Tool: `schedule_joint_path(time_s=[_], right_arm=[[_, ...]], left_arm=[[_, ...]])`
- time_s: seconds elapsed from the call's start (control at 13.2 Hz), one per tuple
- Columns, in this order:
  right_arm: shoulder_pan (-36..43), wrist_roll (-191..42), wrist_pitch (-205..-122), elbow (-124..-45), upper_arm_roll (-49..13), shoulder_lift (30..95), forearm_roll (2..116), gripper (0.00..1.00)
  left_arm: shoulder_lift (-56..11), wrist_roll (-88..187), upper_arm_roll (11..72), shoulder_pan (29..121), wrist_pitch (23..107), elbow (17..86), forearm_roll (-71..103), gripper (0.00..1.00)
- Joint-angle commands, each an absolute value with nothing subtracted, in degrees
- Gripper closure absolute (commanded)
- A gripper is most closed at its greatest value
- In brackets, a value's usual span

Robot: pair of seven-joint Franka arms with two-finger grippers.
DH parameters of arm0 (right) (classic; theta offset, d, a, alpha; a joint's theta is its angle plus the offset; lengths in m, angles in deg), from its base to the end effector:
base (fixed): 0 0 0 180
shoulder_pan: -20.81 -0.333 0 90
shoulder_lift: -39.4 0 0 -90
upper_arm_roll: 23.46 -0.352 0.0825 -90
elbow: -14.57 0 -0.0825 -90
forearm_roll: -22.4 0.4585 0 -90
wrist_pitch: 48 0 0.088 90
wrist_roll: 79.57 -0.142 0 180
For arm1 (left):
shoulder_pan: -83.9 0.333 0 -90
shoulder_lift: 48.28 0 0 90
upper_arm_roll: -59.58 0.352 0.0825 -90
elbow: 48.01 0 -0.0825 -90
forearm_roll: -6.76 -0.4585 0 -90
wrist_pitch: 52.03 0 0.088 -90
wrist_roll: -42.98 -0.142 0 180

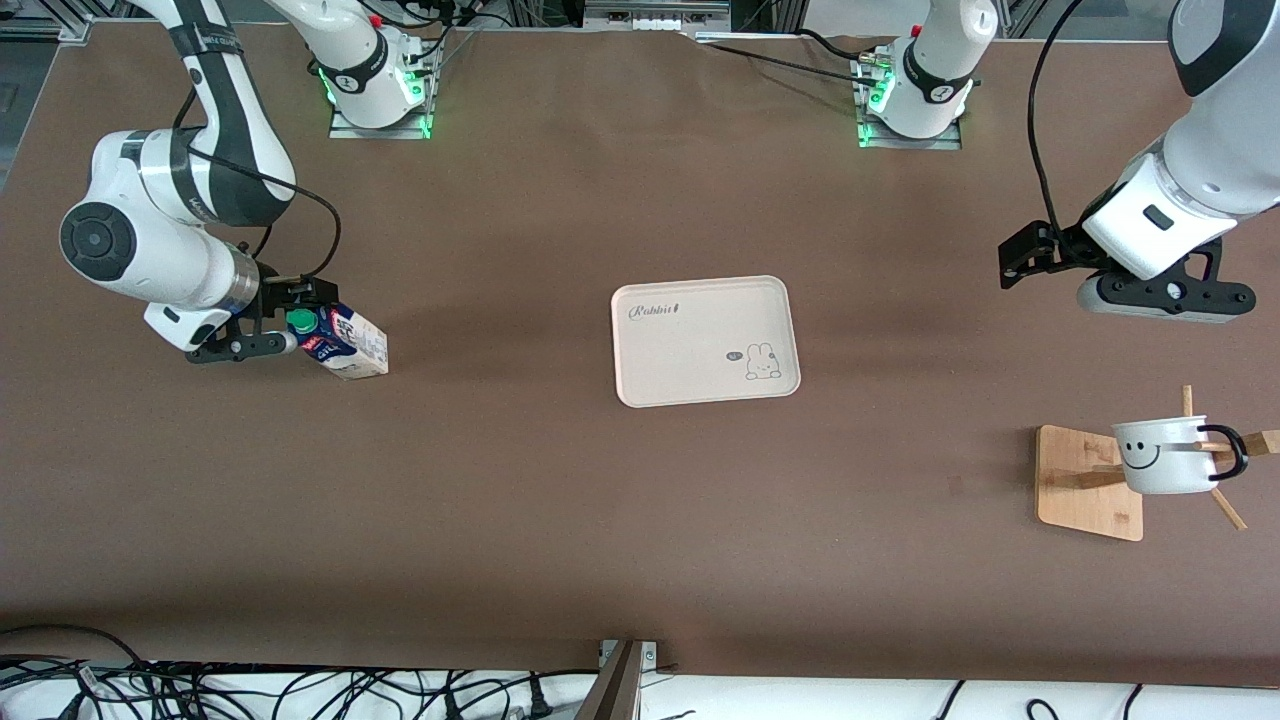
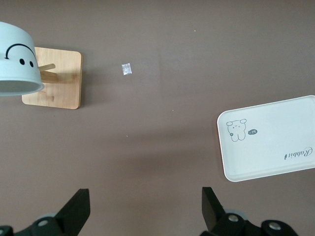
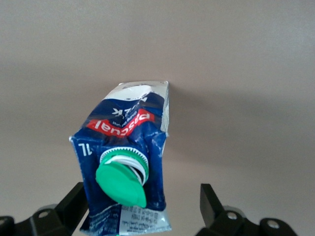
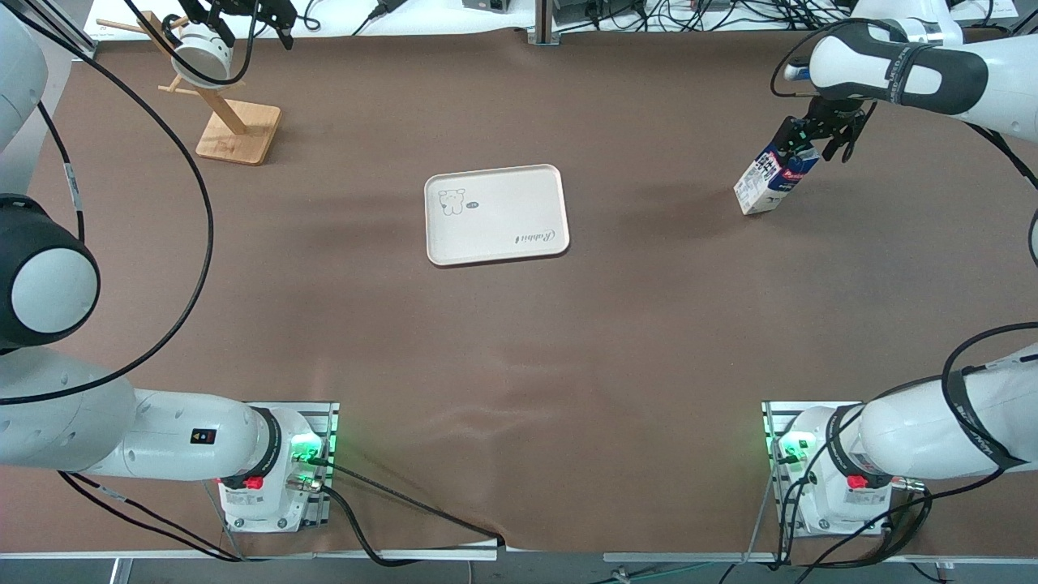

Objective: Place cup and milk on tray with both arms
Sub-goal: 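Lower the right gripper onto the milk carton and grasp it, then carry the milk carton with the right gripper over the white tray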

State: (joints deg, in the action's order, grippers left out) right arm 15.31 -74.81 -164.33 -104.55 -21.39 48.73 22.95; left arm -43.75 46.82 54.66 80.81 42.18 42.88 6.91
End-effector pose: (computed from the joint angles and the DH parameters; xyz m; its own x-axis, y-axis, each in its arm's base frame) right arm 0.6039 0.0371 0.2892 0.9684 0.1362 -0.2090 0.1352 -0.9906 -0.0191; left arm 0.6530 -0.0904 0.5726 0.9971 -0.0724 -0.0214 -0.0722 -0.9974 0.0080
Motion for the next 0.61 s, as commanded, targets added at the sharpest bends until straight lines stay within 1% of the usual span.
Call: schedule_joint_path(time_s=[0.0, 0.08, 0.23, 0.53], right_arm=[[15.27, -74.29, -165.25, -106.90, -21.35, 46.60, 23.63, 0.00], [15.27, -74.38, -165.25, -106.90, -21.35, 46.60, 23.63, 0.00], [15.27, -74.47, -165.25, -106.90, -21.44, 46.69, 23.63, 0.03], [15.10, -74.65, -165.33, -106.37, -21.53, 47.22, 23.63, 0.17]], left_arm=[[-41.61, 47.02, 54.48, 80.12, 40.52, 38.57, 5.79, 0.00], [-40.90, 47.02, 54.57, 79.68, 40.08, 37.60, 5.79, 0.00], [-39.85, 47.20, 54.57, 79.06, 38.68, 35.75, 5.70, 0.00], [-39.75, 47.46, 54.48, 78.80, 38.59, 35.75, 5.62, 0.00]])
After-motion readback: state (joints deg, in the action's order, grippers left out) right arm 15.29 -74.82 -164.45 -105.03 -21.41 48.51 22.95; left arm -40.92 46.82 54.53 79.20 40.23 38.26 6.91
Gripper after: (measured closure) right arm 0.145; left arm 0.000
